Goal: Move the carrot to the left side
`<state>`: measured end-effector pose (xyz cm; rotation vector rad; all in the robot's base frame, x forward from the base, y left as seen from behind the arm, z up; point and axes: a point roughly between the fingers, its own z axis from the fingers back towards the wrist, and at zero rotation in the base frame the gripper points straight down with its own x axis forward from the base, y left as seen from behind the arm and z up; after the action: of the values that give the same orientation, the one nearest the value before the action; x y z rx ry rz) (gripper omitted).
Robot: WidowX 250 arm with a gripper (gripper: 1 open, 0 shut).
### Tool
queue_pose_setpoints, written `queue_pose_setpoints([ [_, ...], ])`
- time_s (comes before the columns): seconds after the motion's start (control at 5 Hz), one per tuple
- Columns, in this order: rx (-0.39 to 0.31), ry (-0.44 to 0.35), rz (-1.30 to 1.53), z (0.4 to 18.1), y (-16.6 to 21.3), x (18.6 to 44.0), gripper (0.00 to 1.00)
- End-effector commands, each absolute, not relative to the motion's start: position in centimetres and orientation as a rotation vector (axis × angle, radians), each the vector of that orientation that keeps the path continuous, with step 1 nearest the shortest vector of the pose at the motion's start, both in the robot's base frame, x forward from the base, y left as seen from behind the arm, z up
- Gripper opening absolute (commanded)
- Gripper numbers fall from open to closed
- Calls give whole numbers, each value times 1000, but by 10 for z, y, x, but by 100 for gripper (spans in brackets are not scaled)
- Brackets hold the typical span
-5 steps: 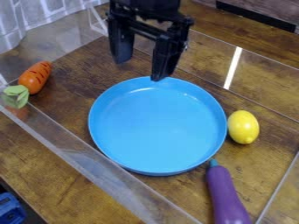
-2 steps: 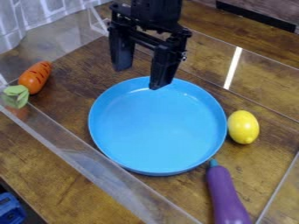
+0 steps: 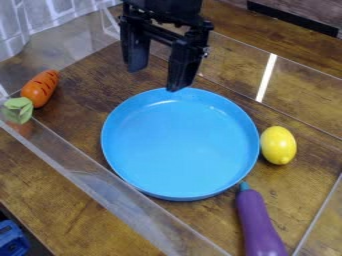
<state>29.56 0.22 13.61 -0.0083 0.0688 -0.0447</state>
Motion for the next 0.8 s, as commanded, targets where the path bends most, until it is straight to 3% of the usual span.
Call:
queue_pose_setpoints([
  [0.0,-2,-25,-35,161,5,300,100],
  [0.6,4,18,-83,146,-8,292,100],
])
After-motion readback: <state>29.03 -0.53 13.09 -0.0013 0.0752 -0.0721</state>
